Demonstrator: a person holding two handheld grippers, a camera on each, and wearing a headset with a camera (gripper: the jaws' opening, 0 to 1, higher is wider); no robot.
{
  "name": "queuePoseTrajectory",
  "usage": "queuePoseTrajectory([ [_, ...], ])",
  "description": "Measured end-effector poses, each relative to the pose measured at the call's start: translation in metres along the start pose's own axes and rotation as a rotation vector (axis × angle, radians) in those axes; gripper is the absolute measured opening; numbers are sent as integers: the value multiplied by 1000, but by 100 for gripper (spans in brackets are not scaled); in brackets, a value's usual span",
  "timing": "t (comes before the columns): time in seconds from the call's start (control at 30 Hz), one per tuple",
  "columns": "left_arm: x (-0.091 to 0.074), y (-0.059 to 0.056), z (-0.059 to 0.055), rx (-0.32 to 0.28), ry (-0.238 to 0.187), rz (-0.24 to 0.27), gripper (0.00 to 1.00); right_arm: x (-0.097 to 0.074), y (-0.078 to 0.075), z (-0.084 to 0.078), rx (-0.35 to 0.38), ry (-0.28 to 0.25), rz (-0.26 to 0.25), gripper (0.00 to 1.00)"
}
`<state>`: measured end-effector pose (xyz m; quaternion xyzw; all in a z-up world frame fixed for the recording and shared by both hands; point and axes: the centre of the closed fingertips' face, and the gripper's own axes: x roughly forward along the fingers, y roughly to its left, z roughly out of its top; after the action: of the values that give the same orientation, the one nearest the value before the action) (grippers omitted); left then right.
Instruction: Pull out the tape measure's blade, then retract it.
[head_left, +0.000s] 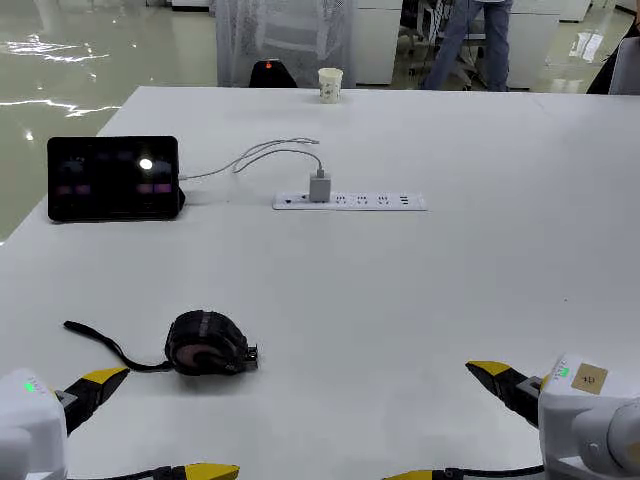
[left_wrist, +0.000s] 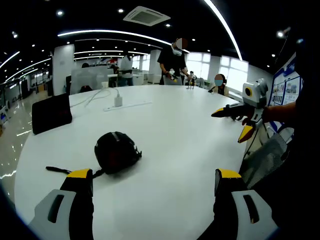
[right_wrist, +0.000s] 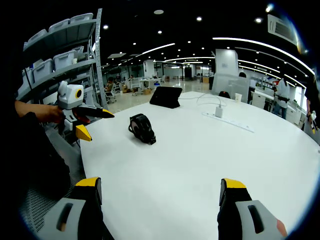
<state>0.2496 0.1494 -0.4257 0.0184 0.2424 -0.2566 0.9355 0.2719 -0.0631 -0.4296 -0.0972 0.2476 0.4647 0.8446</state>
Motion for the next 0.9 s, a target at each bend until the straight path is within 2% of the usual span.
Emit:
queuePoseTrajectory([
  [0.33,0,0,0,2,2,0,99,-1,-2,2,-2,-8,-6,99],
  [0.9,2,5,1,17,14,-6,99,1,-5,1,-20,11,14,99],
])
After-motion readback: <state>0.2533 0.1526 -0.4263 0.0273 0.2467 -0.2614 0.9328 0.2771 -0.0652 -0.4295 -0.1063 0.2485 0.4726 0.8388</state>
